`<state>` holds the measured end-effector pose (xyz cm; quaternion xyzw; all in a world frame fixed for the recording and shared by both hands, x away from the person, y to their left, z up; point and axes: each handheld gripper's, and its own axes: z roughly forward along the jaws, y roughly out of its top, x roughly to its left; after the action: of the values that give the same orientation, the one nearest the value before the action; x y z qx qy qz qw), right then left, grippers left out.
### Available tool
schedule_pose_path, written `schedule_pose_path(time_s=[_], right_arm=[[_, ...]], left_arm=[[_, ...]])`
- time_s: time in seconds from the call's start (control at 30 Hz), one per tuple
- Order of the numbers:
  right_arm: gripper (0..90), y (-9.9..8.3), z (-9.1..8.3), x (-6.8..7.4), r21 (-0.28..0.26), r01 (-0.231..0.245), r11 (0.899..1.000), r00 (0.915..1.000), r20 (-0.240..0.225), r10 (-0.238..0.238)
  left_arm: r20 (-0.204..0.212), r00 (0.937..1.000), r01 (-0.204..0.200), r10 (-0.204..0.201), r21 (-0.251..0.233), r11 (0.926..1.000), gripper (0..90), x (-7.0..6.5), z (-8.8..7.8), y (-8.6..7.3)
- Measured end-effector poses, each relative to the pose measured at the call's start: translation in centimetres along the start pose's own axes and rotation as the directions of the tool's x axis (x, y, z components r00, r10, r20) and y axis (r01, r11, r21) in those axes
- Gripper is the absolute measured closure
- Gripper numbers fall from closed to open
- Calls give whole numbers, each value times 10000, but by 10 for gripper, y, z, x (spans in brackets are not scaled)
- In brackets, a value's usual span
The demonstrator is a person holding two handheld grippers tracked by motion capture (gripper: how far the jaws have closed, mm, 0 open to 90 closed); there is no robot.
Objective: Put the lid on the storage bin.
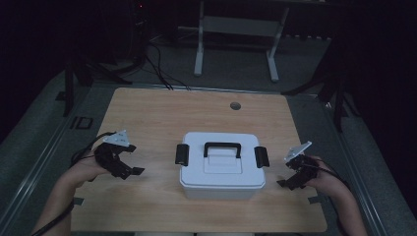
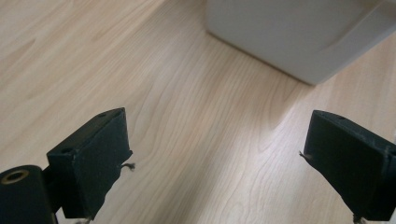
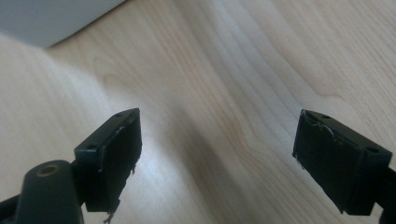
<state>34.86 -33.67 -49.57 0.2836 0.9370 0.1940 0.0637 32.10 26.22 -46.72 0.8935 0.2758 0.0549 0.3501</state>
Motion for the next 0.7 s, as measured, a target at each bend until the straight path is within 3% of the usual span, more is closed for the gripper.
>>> schedule_pose_path(time_s=[0.2,0.37,0.6,0.7], right_arm=[[130,-8,4,-4,-751,-607,9953,9965,525,648],[129,-13,7,-5,-1158,-947,9887,9922,694,1032],[122,-22,10,-4,-1755,-1385,9747,9824,999,1576],[122,-28,13,-3,-2333,-1714,9572,9720,1182,2029]], left_arm=[[-308,9986,409,-420,-352,9985,71,4,-1,-23],[-592,9955,700,-738,-633,9955,71,7,-1,-39],[-1026,9856,1232,-1346,-1107,9862,71,9,-4,-57],[-1455,9754,1480,-1657,-1251,9810,71,9,-3,-69]])
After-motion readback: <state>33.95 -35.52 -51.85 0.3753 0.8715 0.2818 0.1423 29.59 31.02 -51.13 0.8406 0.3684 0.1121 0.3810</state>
